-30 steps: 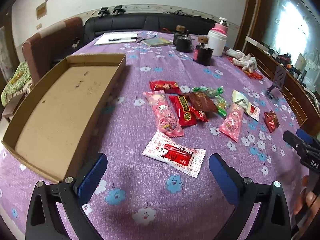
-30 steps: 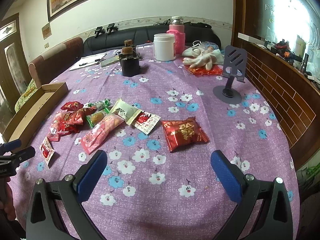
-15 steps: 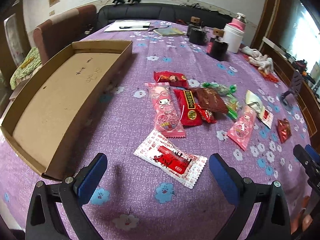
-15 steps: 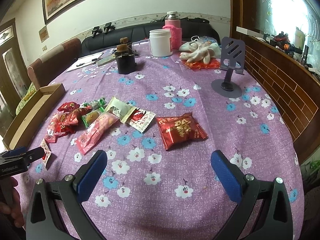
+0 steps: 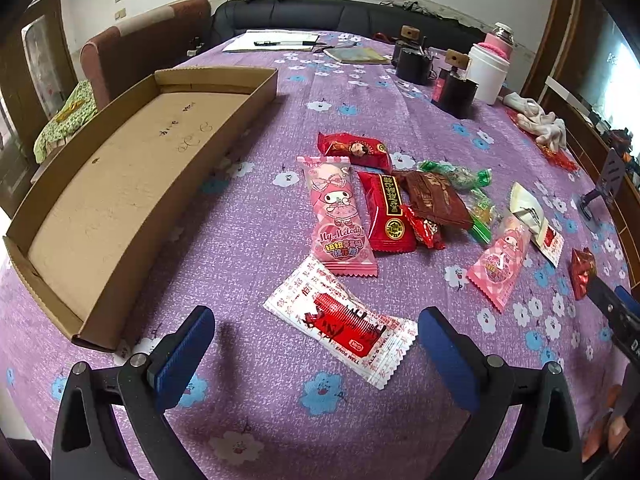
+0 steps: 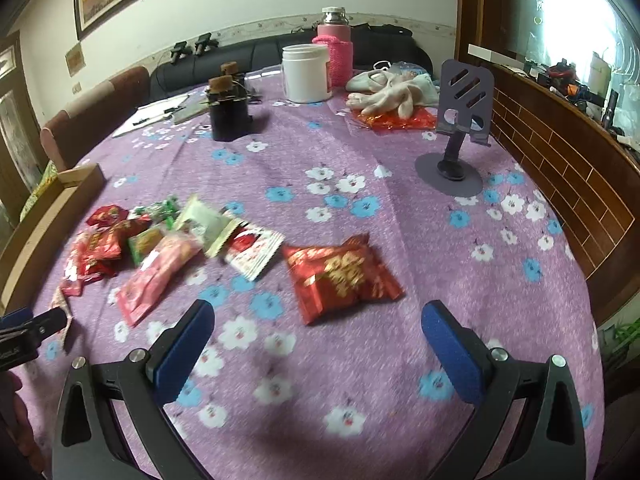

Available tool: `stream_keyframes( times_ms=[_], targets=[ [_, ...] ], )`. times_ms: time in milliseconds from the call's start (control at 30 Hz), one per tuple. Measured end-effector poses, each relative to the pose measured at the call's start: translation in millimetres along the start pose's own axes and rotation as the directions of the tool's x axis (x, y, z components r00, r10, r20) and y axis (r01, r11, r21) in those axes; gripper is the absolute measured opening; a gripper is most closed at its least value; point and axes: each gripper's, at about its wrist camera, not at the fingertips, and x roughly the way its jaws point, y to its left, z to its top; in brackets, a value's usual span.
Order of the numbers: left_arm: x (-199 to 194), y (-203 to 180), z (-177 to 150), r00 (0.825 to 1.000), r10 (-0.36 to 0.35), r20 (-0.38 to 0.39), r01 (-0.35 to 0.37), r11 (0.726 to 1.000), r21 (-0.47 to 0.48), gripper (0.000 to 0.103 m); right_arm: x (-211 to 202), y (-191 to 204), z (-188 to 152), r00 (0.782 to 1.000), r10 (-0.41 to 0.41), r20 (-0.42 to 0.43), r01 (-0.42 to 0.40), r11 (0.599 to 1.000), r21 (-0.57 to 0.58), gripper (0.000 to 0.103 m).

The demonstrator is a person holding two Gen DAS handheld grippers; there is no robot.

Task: Organize snacks
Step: 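Grasp the white-red strip packet with left tool while right tool grasps red packet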

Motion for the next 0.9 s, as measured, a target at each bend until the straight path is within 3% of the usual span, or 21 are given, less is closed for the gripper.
stream_keyframes(
  times_ms=[200,533,667,900],
  targets=[
    [8.5,-3.0,1.8,1.0,0.019,-0.014,-0.019,1.0,-0.011,0.103,28.6,-9.6,14.4,0.998,-0.001,-0.065,-0.001,1.0,-0.022,0.103],
    [17.3,-7.9,7.5,0.999,0.045,-0.002,-0.045,0.998,-0.032,0.103,49.2,-5.6,22.4,0.995,0.01,-0.095,-0.017,0.997,-0.072,0.103],
    [19.1,-4.0,12.7,1.0,0.014,0.004,-0.014,0.999,-0.033,0.103,50.1,-5.6,23.3,0.995,0.011,-0.096,-0.019,0.997,-0.078,0.103],
    [16.0,-3.4,14.0,0.999,-0.031,0.018,0.031,0.999,0.018,0.091,50.3,-6.4,23.8,0.996,0.014,-0.092,-0.02,0.997,-0.073,0.103]
  ],
)
